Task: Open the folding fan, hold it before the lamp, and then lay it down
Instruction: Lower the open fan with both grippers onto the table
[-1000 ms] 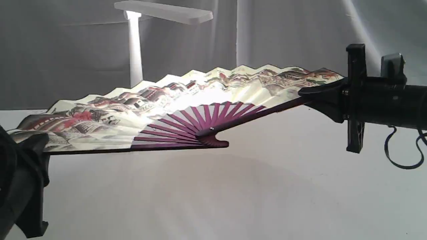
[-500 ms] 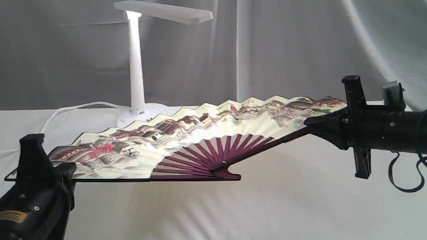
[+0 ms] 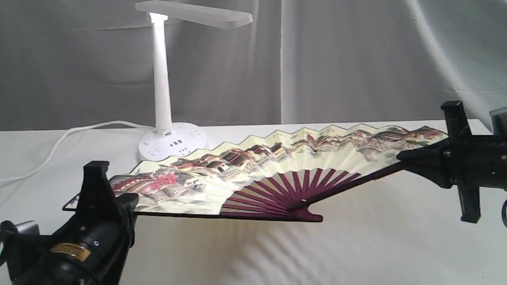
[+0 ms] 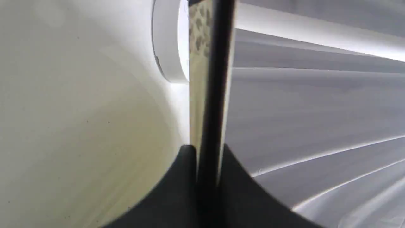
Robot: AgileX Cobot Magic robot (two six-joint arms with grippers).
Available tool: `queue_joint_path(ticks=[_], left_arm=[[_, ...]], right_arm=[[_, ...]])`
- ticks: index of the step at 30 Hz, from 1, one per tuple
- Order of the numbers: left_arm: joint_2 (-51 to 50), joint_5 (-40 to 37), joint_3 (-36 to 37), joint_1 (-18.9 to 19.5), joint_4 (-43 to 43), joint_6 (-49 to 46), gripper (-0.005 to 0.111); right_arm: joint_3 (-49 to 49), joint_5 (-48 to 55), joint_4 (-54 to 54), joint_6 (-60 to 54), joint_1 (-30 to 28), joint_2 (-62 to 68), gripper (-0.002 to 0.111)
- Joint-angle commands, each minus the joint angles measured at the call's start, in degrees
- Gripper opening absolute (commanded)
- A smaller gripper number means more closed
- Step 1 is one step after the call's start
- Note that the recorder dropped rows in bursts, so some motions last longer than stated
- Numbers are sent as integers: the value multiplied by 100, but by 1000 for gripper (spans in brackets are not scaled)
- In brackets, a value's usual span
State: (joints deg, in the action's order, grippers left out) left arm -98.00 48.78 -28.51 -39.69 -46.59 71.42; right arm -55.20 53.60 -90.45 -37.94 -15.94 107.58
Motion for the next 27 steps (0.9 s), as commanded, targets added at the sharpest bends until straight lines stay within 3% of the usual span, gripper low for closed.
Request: queue_joint_path(ticks=[1, 6, 13, 16, 20, 27], left_arm=[[-167, 176, -154, 26, -32, 259, 0], [-432, 73, -326, 26, 166, 371, 0], [-499, -14, -382, 26, 233, 466, 0], [-512, -14, -382, 26, 257, 398, 0], [-665, -23, -382, 26, 480, 303, 2], [-830, -243, -382, 26, 779, 315, 22]], right_arm=[[8, -350, 302, -208, -73, 1, 0], [8, -427, 382, -163, -73, 1, 5], [8, -467, 760, 78, -73, 1, 45], [8, -466, 933, 78, -73, 1, 55], [8, -341, 1101, 78, -73, 1, 59], [8, -80, 1101, 78, -73, 1, 59]])
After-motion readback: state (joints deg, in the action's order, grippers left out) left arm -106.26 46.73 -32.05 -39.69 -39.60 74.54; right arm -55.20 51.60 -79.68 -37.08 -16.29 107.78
